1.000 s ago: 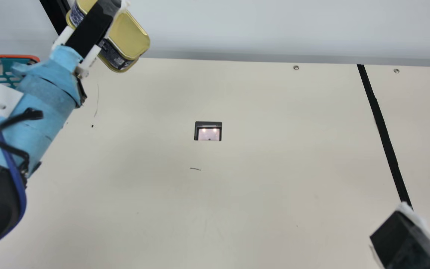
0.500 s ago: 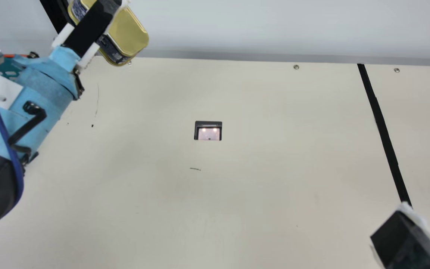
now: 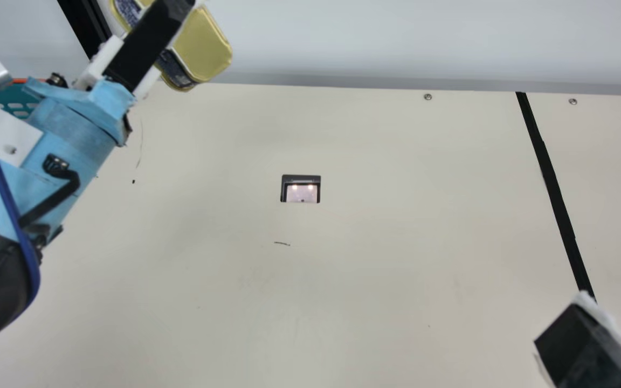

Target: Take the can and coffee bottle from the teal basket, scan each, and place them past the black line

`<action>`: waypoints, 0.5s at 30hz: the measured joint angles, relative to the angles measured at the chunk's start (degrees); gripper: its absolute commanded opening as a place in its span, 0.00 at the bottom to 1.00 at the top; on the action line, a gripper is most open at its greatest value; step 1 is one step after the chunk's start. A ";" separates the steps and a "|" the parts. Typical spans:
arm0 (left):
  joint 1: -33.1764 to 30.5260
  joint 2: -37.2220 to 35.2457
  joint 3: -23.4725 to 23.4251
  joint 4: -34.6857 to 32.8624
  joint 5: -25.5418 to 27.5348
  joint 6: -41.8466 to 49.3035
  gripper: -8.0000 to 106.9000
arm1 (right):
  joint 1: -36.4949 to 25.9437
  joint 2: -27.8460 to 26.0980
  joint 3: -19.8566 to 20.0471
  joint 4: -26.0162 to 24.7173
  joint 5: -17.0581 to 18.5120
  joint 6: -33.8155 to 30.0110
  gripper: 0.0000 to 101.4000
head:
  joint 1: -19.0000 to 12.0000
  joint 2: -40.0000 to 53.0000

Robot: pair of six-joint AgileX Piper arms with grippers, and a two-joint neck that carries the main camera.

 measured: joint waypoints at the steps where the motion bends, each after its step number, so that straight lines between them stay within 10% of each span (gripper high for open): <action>1: -1.06 -0.41 -0.24 -0.39 0.23 1.33 0.16 | 0.00 0.00 0.00 0.00 0.00 0.00 1.00 | 0.00 0.00; 15: -8.56 -1.85 -2.83 -6.33 4.83 11.17 0.16 | 0.00 0.00 0.00 0.00 0.00 0.00 1.00 | 0.00 0.00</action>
